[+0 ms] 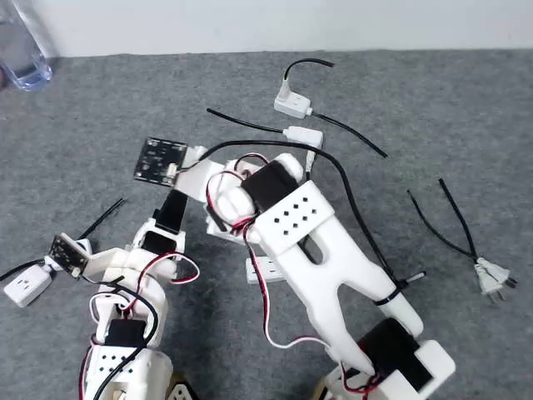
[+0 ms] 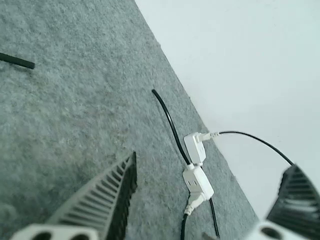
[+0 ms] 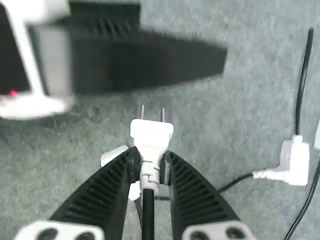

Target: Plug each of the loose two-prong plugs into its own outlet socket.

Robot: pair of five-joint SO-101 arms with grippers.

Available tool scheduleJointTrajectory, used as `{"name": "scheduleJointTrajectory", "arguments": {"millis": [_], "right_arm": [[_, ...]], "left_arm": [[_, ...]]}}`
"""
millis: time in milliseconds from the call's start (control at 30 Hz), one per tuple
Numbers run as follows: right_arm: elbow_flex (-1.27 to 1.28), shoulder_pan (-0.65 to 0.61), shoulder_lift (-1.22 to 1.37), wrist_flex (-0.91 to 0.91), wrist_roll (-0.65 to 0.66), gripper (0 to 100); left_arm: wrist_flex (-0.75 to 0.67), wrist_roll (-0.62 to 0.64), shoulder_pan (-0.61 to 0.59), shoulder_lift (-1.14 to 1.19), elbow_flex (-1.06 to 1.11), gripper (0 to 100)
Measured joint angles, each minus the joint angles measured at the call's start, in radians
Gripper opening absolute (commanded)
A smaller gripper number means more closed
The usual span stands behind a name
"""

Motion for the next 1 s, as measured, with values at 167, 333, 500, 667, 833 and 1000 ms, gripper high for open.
{"name": "scheduleJointTrajectory", "arguments": {"millis": [167,333,500,667,833,1000], "right_arm": [[-0.052,-0.015,0.000,0.000,-0.006,0.8],[-0.055,-0.015,0.000,0.000,-0.006,0.8],[-0.114,-0.015,-0.002,0.025,-0.006,0.8],[-0.158,-0.015,-0.002,0.048,-0.006,0.8],[-0.160,-0.015,-0.002,0.048,-0.028,0.8],[-0.160,-0.015,-0.002,0.048,-0.034,0.8]], "left_arm": [[0.017,0.000,0.003,0.000,0.000,42],[0.032,0.000,0.003,0.000,0.000,42],[0.032,-0.003,0.003,0.000,0.000,42],[0.032,-0.003,0.003,0.000,0.000,42],[0.032,-0.005,0.003,0.000,0.000,42],[0.032,-0.005,0.003,0.000,0.000,42]]}}
